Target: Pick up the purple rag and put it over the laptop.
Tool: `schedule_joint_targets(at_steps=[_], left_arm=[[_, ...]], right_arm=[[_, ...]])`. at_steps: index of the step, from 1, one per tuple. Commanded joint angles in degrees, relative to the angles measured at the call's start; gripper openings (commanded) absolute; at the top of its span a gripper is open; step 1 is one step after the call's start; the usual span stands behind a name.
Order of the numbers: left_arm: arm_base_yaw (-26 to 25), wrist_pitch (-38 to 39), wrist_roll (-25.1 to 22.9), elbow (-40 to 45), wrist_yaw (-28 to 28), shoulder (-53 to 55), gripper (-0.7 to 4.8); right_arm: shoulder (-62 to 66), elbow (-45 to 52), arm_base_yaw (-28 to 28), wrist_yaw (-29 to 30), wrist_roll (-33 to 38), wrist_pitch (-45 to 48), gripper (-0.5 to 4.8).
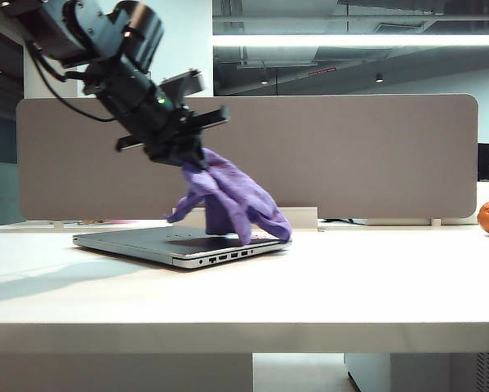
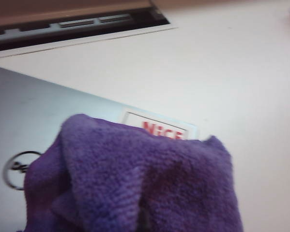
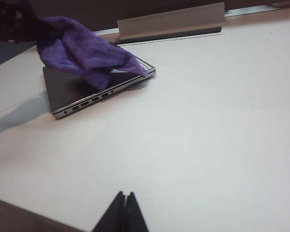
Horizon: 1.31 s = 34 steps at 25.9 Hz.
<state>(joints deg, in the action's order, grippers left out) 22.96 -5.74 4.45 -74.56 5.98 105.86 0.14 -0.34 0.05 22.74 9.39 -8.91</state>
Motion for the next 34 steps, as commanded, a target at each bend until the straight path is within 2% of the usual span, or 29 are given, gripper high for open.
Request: schedule_joint_targets(at_steps=[1, 5, 10, 14, 15, 16, 18, 19, 21, 22, 23, 34], left_arm=[[-3.6, -1.0, -3.7, -0.3, -1.5, 0.1, -0.06], [-6.7, -3.1, -4.0, -0.3, -1.7, 2.8, -0.06], [-7.0, -6.8, -4.0, -0.3, -1.7, 7.0, -0.05], [-7.0, -6.3, -4.1, -0.3, -1.7, 9.2, 0.07], [-7.0, -5.7, -4.1, -0.3, -1.8, 9.2, 0.30], [-7.0, -5.2, -4.0, -0.3, -1.8, 9.2, 1.11], [-7.0, -4.0, -4.0, -0.3, -1.7, 9.2, 2.19], [-7.0, -3.4, -4.0, -0.3, -1.7, 9.2, 2.43], [-7.0, -0.7, -4.1, -0.4, -1.7, 9.1, 3.58], [-7.1, 1.0, -4.1, -0.4, -1.7, 8.8, 4.44], [-7.4, 1.9, -4.0, -0.4, -1.7, 8.5, 4.79], [-7.7, 12.3, -4.0, -0.3, -2.3, -5.1, 4.72]], right_arm=[[0.0, 0.2, 0.0, 0.3, 0.1, 1.0, 0.22], [0.0, 0.2, 0.0, 0.3, 0.1, 1.0, 0.22], [0.0, 0.2, 0.0, 0.3, 0.1, 1.0, 0.22], [0.0, 0.2, 0.0, 0.3, 0.1, 1.0, 0.22], [0.0, 0.2, 0.0, 0.3, 0.1, 1.0, 0.22], [0.0, 0.2, 0.0, 0.3, 0.1, 1.0, 0.22], [0.0, 0.2, 0.0, 0.3, 0.1, 1.0, 0.22], [0.0, 0.2, 0.0, 0.3, 0.1, 1.0, 0.22], [0.0, 0.2, 0.0, 0.3, 0.1, 1.0, 0.22], [0.0, 0.2, 0.0, 0.3, 0.1, 1.0, 0.22], [0.0, 0.2, 0.0, 0.3, 0.1, 1.0, 0.22], [0.0, 0.2, 0.0, 0.5, 0.1, 1.0, 0.22]])
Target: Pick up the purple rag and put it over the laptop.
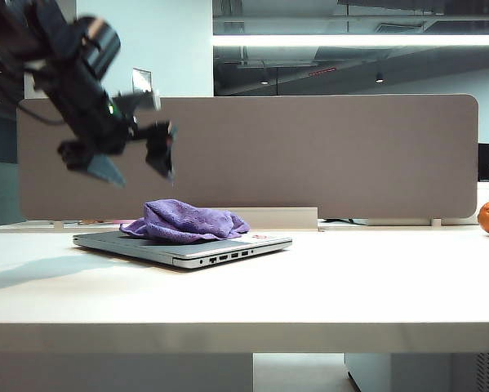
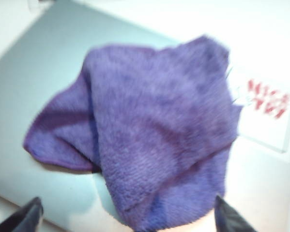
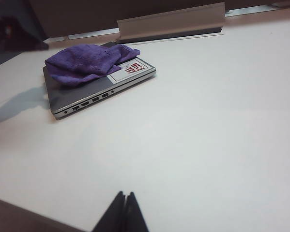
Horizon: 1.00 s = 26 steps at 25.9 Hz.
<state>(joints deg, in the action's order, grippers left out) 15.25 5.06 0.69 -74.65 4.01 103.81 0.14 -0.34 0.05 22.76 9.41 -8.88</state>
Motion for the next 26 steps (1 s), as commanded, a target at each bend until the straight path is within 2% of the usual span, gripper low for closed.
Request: schedule_joint_targets(at_steps=[1, 2, 3, 4, 5, 6, 10, 15, 26], left_arm=[[0.0, 2.0, -0.3, -0.3, -0.4, -3.8, 4.40], [0.0, 3.7, -0.3, -0.3, -0.4, -5.5, 3.63], [0.0, 4.5, -0.3, -0.3, -0.4, -6.1, 3.25], [0.0, 6.8, -0.3, -0.3, -0.4, -7.5, 2.20], [0.0, 7.9, -0.3, -0.3, -0.4, -8.1, 1.72], [0.0, 10.1, -0.4, -0.3, -0.4, -9.2, 0.99], [0.0, 16.2, -2.7, -0.2, -0.4, -11.6, -0.06], [0.0, 21.5, -3.3, 1.0, -2.5, -16.6, -0.06], [0.0, 15.1, -3.4, 16.3, -5.5, -35.1, -0.06]], right_arm=[[0.0, 0.2, 0.0, 0.9, 0.1, 1.0, 0.22], [0.0, 0.2, 0.0, 1.9, 0.1, 1.0, 0.22], [0.0, 0.2, 0.0, 2.4, 0.1, 1.0, 0.22], [0.0, 0.2, 0.0, 2.9, 0.2, 1.1, 0.22], [0.0, 0.2, 0.0, 2.9, 0.3, 1.1, 0.22], [0.0, 0.2, 0.0, 2.9, 1.1, 1.1, 0.22], [0.0, 0.2, 0.0, 2.9, 1.1, 1.2, 0.22], [0.0, 0.2, 0.0, 2.6, 1.1, 1.2, 0.22], [0.0, 0.2, 0.0, 1.2, 1.1, 1.2, 0.22]])
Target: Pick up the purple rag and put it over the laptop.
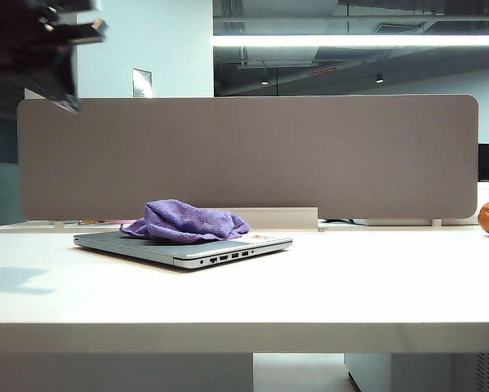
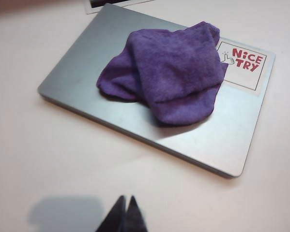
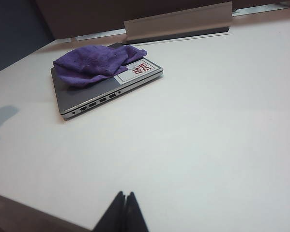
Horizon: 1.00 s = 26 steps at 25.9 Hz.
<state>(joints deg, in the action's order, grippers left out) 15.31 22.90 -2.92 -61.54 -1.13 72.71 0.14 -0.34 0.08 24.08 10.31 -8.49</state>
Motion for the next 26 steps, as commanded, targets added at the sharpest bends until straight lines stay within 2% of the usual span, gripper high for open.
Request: schedule_joint_targets(at_steps=[1, 4, 8, 13, 26], left_arm=[[0.0, -3.3, 0.4, 4.7, -0.5, -5.6, -0.06], [0.0, -4.0, 0.6, 9.1, -0.6, -10.4, -0.06], [0.0, -4.2, 0.6, 16.0, -0.7, -18.1, -0.06], [0.0, -3.9, 2.5, 21.3, -1.7, -25.6, -0.06], [0.0, 0.6, 2.7, 23.1, -1.7, -39.6, -0.06]], right_arm=[[-0.1, 0.2, 0.0, -0.2, 0.2, 0.8, 0.22], [0.0, 0.2, 0.0, -1.8, 0.2, 0.8, 0.22], [0.0, 0.2, 0.0, -15.2, -0.1, 0.8, 0.22], [0.0, 0.2, 0.0, -23.1, -2.4, 0.8, 0.22], [0.0, 0.2, 0.0, -23.1, -7.7, 0.6, 0.22]])
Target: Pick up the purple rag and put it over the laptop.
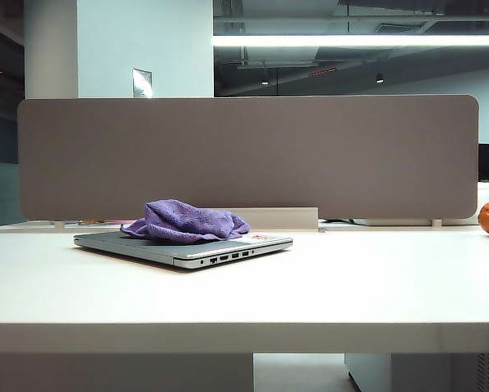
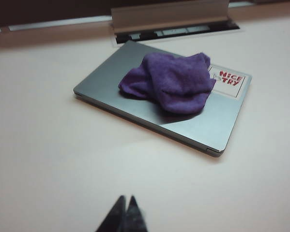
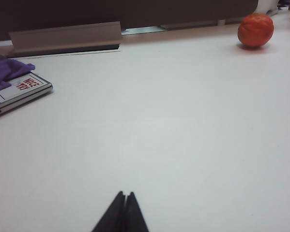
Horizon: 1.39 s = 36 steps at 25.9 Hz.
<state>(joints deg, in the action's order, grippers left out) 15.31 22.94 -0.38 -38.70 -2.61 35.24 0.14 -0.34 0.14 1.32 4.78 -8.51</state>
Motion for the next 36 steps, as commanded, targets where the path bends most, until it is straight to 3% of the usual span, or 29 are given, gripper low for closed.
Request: schedule_joint_targets(at_steps=[1, 9, 13, 28, 36], left_arm=[[0.0, 0.6, 0.2, 0.6, -0.2, -3.2, -0.06], [0.0, 2.4, 1.3, 8.4, -0.5, -14.3, -0.06], [0.0, 1.8, 5.0, 10.5, -1.7, -19.1, -0.06], [0.0, 5.7, 6.6, 10.5, -0.6, -19.6, -0.06], [-0.1, 5.6, 4.7, 10.7, -1.9, -19.6, -0.06]], right_arm=[[0.0, 0.2, 0.0, -0.3, -2.2, 0.6, 0.22], [0.0, 0.2, 0.0, -0.1, -2.2, 0.6, 0.22], [-0.1, 0.2, 0.0, -0.1, -2.2, 0.6, 0.22], [-0.1, 0.2, 0.0, -0.2, -2.2, 0.6, 0.22], [-0.1, 0.2, 0.0, -0.1, -2.2, 0.6, 0.22]])
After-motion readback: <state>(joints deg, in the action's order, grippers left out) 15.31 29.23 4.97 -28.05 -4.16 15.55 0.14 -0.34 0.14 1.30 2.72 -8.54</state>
